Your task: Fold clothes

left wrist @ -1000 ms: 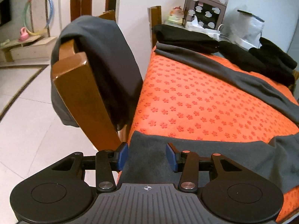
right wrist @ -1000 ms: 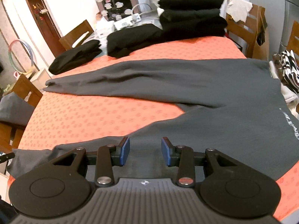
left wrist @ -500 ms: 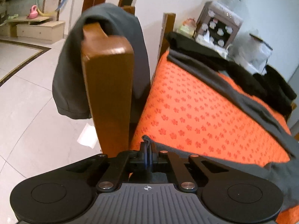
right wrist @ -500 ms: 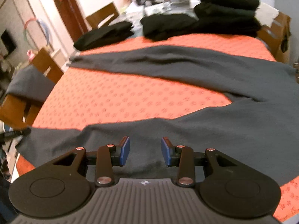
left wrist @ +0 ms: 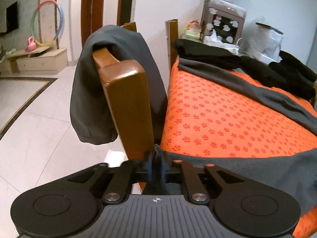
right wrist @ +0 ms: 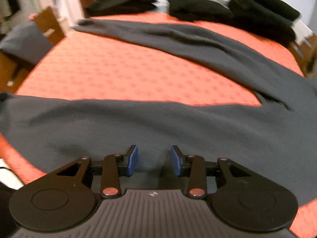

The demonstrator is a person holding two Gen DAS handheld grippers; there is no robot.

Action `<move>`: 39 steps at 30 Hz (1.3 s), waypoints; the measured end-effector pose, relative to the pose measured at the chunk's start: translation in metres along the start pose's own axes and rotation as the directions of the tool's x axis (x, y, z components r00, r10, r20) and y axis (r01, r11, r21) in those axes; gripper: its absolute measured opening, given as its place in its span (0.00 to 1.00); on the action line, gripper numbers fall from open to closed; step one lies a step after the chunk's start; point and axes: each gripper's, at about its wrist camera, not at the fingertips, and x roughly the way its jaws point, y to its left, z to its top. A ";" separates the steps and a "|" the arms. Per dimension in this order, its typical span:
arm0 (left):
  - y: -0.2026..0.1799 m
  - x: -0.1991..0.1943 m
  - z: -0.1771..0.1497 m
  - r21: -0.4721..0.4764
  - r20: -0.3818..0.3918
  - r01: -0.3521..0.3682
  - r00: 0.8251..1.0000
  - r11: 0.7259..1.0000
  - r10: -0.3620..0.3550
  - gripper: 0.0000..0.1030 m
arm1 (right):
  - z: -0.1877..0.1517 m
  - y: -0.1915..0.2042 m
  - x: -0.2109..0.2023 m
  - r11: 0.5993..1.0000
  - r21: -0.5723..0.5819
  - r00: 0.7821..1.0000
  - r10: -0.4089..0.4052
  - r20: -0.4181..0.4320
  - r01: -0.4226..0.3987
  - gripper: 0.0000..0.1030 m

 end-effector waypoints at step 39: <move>-0.132 0.055 0.118 0.201 -0.020 0.153 0.988 0.968 -0.152 0.49 | 0.091 -0.130 -0.031 0.996 -0.064 0.991 -0.047 0.122 0.055 0.41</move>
